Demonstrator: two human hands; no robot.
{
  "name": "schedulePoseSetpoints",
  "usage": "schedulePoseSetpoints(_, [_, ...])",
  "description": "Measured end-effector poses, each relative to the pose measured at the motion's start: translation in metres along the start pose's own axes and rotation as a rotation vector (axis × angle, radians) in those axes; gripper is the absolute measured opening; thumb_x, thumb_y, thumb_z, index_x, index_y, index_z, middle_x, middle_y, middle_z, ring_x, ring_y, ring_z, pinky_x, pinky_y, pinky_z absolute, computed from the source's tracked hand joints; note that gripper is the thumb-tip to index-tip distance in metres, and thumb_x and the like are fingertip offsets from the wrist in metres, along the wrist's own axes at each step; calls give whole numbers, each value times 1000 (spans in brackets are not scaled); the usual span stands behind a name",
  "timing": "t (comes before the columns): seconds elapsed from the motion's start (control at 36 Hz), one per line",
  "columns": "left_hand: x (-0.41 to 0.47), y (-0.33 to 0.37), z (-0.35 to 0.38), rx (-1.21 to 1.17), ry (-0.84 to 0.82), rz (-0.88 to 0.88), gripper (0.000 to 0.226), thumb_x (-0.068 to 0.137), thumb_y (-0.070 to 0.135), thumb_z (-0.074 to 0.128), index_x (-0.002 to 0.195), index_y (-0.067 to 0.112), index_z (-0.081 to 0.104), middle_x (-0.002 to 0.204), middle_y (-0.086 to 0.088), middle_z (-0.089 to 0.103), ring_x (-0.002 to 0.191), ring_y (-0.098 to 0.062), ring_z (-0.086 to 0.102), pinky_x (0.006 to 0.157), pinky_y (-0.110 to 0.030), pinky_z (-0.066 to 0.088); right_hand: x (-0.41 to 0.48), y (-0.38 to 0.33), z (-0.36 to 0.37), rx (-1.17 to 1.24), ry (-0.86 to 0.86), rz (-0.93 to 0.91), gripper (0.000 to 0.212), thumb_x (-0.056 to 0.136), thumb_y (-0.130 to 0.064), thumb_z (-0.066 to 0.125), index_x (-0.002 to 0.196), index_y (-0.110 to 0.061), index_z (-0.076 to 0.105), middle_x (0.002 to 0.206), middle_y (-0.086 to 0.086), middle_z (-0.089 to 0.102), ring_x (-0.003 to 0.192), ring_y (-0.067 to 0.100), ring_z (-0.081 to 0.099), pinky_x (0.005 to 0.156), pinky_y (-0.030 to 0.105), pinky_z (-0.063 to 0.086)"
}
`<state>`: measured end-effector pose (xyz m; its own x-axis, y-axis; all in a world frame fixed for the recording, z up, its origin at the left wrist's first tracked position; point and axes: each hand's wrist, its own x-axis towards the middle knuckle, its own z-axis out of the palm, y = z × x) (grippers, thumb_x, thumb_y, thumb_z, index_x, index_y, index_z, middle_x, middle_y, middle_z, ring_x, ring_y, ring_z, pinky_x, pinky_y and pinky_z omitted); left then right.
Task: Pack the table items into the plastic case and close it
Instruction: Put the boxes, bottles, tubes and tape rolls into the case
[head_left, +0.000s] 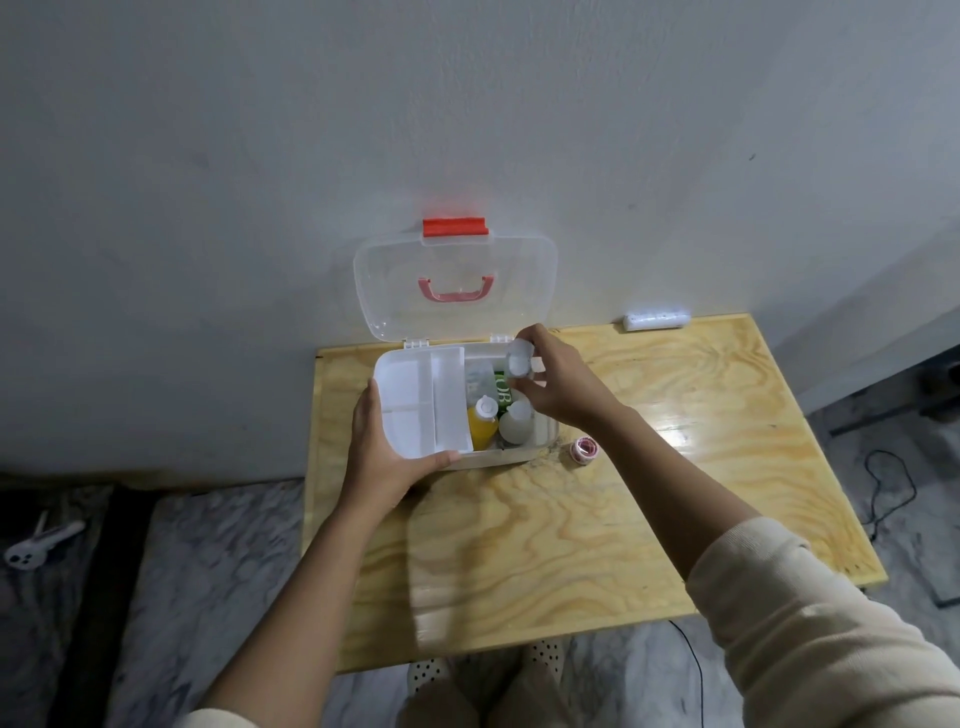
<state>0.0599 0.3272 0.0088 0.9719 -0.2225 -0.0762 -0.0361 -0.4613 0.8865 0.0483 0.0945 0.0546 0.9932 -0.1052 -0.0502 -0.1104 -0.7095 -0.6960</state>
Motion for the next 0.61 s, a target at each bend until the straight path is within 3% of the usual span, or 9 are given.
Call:
schedulePoseSetpoints(0.17, [-1,1,0,-4,2,3,112,49,26,95,141,30,31,132,15,33,119,-3,33,91,-25,34,-1,7,-8,-228,-11,-41,41,75,-22,70,107,-17,45,104,9,64,85,27,57,73,48,55])
schedulePoseSetpoints(0.31, [-2,1,-1,8,-1,1,115,49,29,96,142,30,29,134,16,32,119,-3,32,92,-26,34,2,1,-11,-260,-76,-77,40,77,-17,69,109,-12,46,103,13,65,84,32,58,72,49,54])
schedulePoseSetpoints(0.47, [-1,2,0,13,-4,-11,117,49,30,95,144,30,27,137,15,31,121,-2,30,95,-27,33,0,2,-12,-151,-88,9,47,77,-17,71,116,-14,44,113,13,60,95,29,56,80,45,53])
schedulePoseSetpoints(0.61, [-2,4,-1,8,3,3,116,50,26,95,144,29,28,132,17,30,119,-2,30,94,-25,32,-1,7,-7,-30,-49,31,45,76,-16,73,111,-12,45,115,12,59,95,22,54,81,33,52])
